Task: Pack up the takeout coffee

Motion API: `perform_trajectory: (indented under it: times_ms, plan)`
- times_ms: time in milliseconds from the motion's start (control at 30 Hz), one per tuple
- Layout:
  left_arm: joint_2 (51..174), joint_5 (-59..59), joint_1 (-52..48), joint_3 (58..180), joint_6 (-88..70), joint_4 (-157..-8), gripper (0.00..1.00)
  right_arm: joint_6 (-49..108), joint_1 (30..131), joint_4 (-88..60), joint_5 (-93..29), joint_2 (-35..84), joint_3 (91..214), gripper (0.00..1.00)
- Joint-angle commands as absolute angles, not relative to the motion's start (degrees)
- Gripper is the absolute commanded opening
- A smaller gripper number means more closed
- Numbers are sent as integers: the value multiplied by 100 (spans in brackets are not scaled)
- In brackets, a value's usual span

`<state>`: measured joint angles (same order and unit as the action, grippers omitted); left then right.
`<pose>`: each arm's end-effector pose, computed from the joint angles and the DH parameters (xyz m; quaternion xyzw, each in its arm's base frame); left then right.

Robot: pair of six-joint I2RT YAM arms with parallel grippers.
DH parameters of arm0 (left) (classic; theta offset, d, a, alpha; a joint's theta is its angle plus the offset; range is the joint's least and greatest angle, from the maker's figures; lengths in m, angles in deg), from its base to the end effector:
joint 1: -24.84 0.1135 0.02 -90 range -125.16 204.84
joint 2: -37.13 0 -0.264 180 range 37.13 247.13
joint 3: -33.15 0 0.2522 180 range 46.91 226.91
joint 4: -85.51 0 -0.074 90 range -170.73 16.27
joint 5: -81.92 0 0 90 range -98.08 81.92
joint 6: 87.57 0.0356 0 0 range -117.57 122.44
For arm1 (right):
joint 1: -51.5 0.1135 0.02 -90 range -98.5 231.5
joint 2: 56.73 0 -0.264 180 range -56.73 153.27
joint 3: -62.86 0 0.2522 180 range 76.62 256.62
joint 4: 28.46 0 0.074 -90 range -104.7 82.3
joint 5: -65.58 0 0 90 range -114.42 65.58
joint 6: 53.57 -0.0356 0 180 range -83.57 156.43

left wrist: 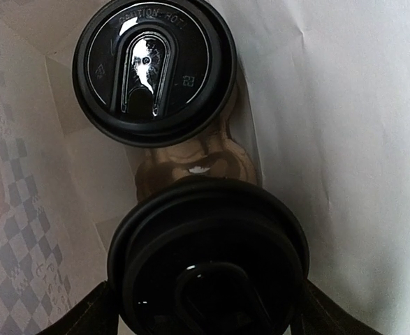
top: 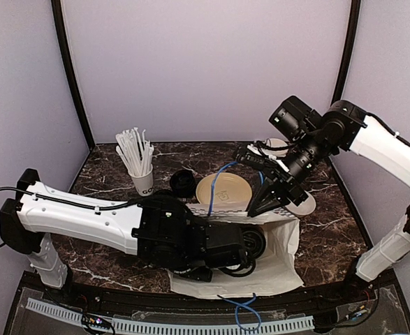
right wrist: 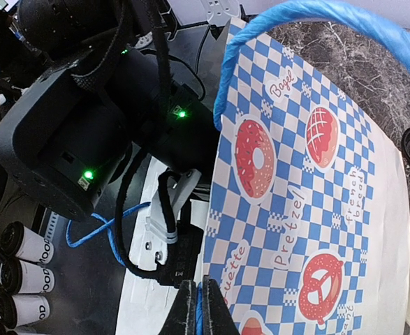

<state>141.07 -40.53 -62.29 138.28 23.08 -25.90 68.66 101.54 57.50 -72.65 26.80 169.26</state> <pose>0.0379 -0.3743 0.2789 0.7284 0.5991 0.1260 0.3075 0.1510 0.2216 0.3867 -0.6555 0.6060 0.4254 0.1483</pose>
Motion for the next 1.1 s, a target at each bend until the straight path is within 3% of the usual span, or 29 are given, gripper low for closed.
perform_trajectory:
  times_ms: [0, 933, 967, 1067]
  plan:
    - [14109, -4083, -6142, 13669, 2382, -2654, 44, 6867, 10249, 5734, -7443, 2727, 17064, 0]
    - [13882, -4602, -5982, 12781, 3259, -3668, 41, 6948, 10309, 5861, -7522, 2911, 17119, 0]
    - [13871, -4591, -5963, 12757, 3258, -3689, 41, 6960, 10309, 5871, -7488, 2914, 17130, 2]
    - [13831, -4558, -5906, 12662, 3246, -3743, 41, 7204, 10214, 6146, -7474, 3023, 17330, 19]
